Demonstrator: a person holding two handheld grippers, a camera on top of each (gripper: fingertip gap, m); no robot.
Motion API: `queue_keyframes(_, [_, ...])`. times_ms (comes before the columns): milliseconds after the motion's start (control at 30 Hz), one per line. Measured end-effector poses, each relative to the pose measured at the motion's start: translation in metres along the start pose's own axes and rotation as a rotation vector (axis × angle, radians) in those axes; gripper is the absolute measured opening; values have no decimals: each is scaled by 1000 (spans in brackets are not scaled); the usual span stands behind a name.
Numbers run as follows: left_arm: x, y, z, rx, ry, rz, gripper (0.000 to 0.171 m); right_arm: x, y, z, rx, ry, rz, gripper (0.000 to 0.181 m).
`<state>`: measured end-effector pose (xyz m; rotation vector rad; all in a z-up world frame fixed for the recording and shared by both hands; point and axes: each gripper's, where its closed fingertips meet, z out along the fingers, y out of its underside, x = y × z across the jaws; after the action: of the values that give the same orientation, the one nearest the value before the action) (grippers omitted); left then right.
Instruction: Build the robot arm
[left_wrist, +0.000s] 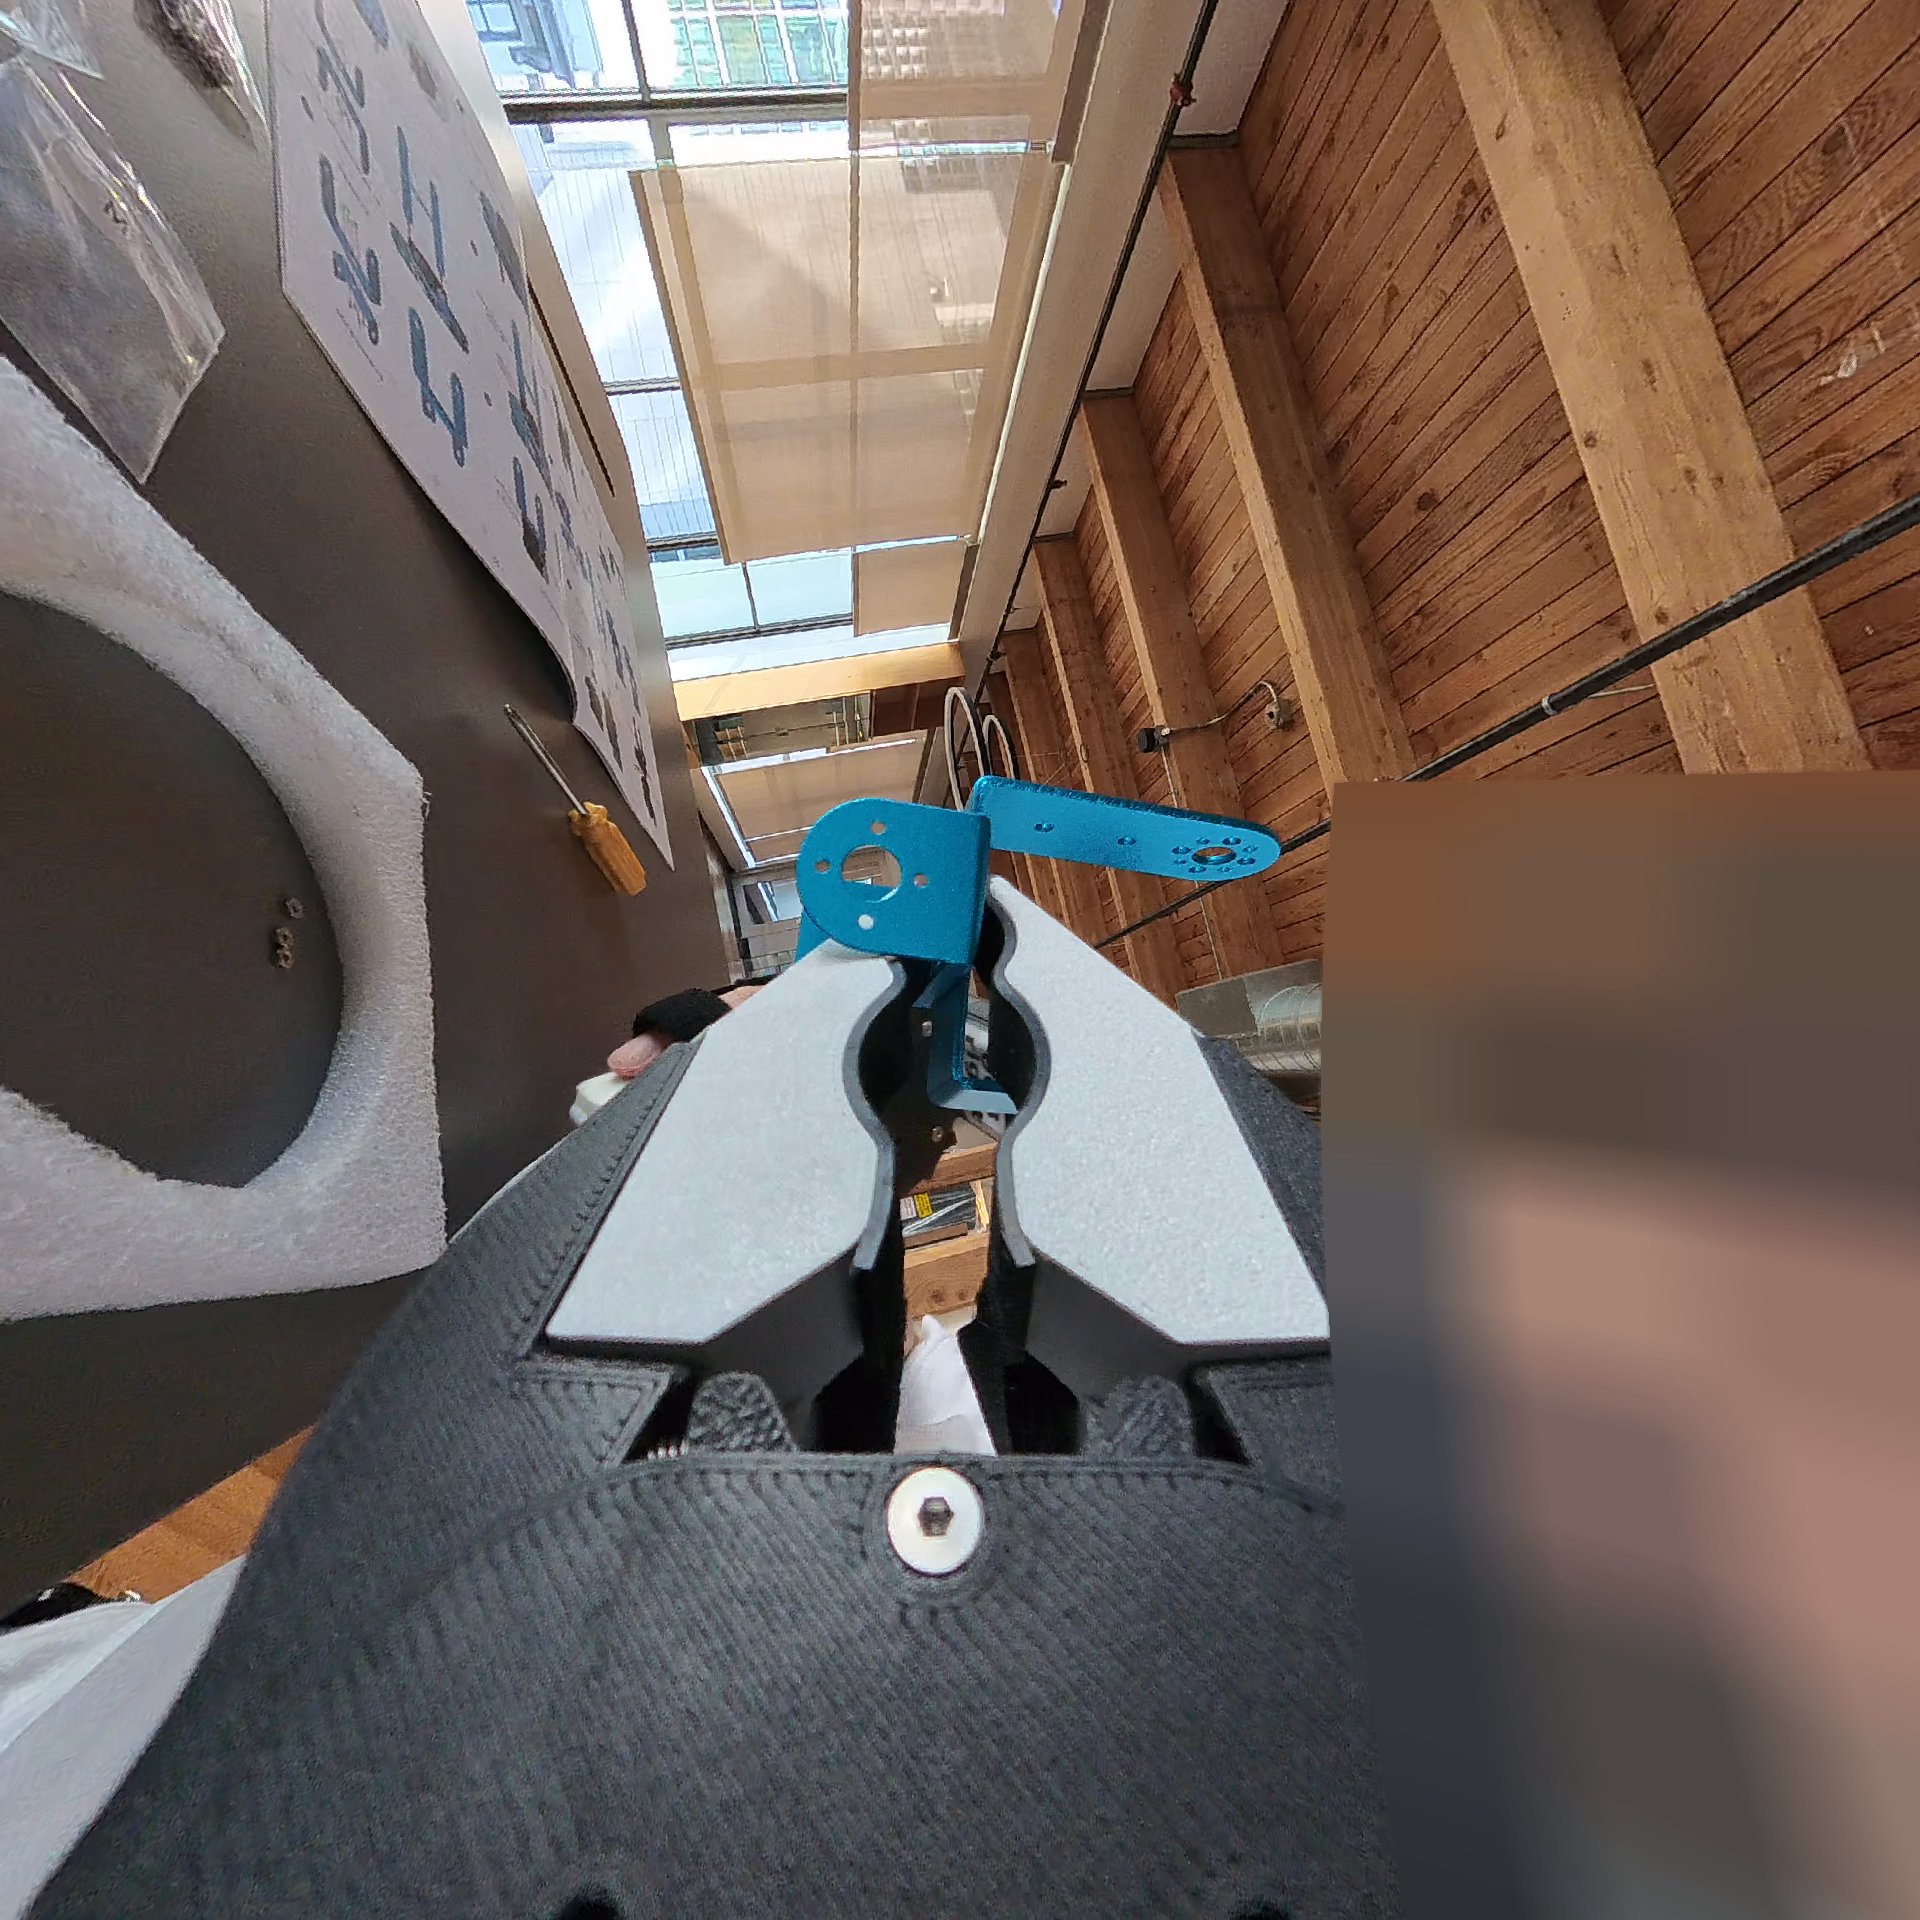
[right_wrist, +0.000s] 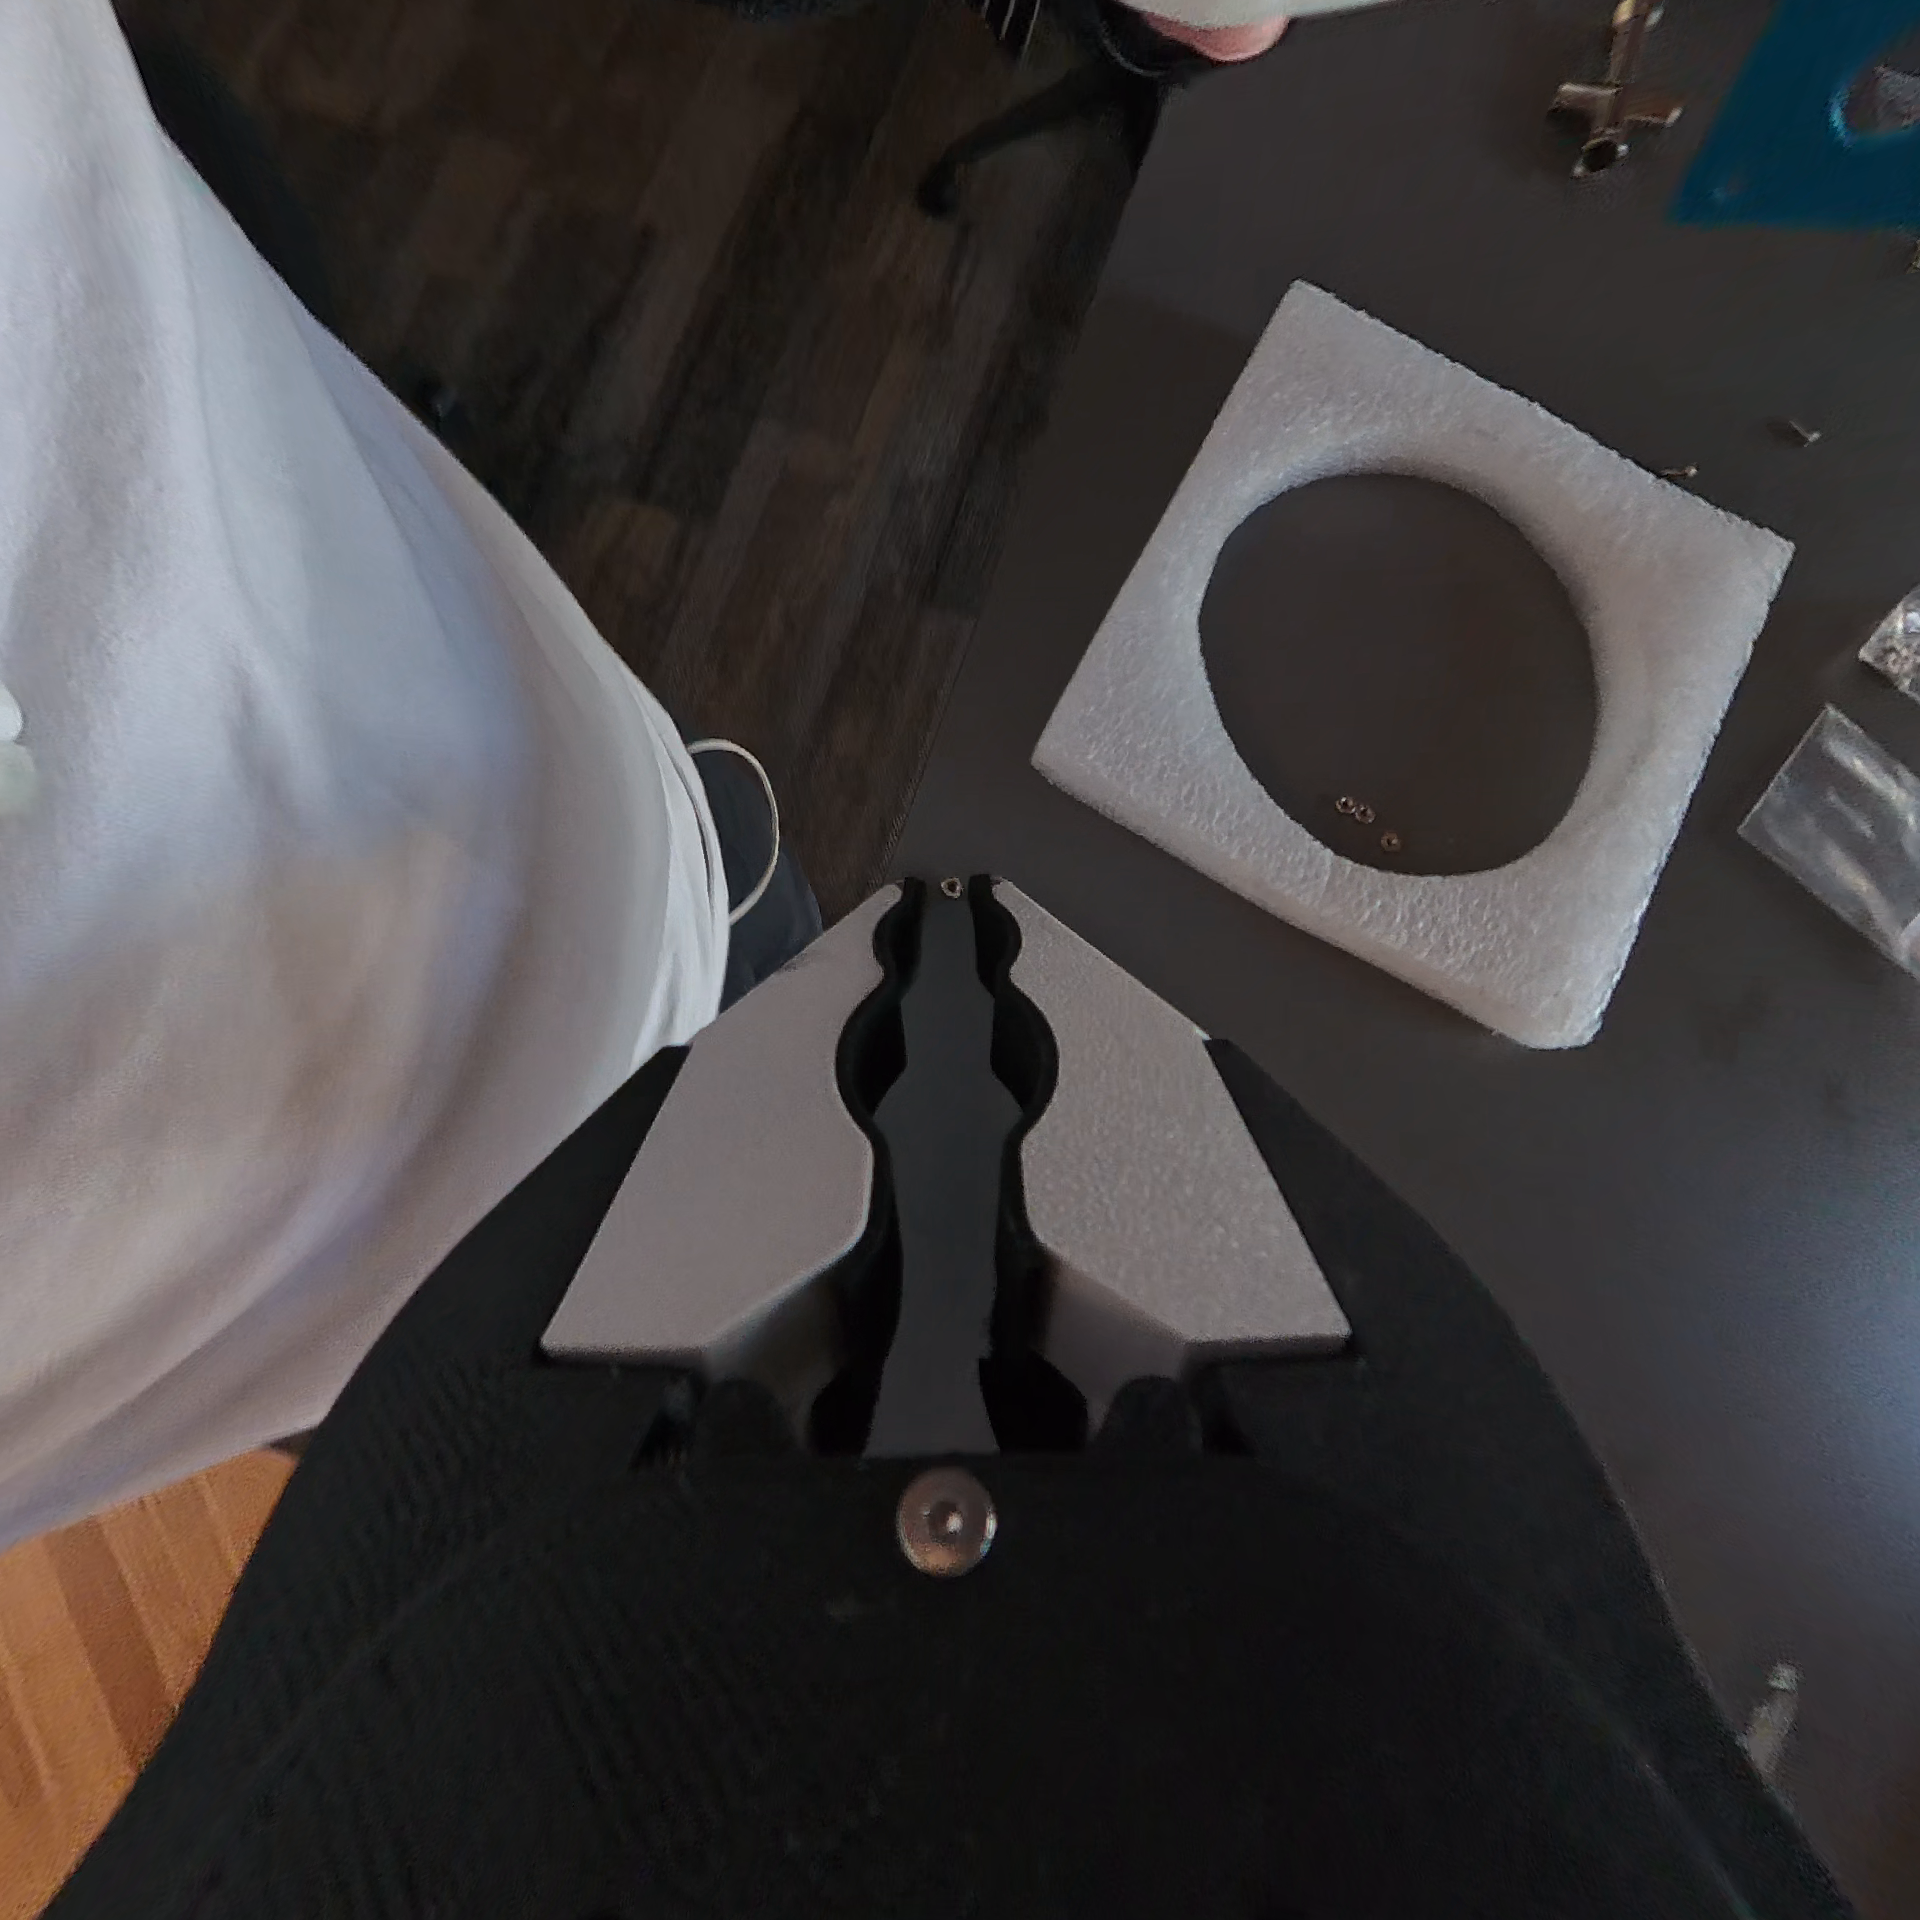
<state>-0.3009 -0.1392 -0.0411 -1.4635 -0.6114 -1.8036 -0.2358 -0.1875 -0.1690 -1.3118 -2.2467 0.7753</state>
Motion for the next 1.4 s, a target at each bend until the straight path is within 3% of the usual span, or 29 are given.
queue_keyframes(33, [0,1,0,-1,0,1,6,0,0,0,-31,-5,-25,9])
queue_keyframes(167, [2,2,-1,6,8,2,6,2,2,0,-142,-40,-97,9])
queue_keyframes(433, [5,4,-11,47,28,4,5,1,2,2,-230,-149,-116,8])
queue_keyframes(933, [7,-6,-31,98,32,18,5,0,2,3,-283,-195,-163,2])
queue_keyframes(1200, [-9,-24,10,-43,-10,-20,5,39,-3,-31,-198,-55,-92,0])
queue_keyframes(1300, [-15,-30,30,-128,-32,-19,5,55,10,-39,-207,-2,-6,0])
queue_keyframes(1400, [-14,-38,38,-177,-36,-12,5,43,-1,-29,-58,-20,84,8])
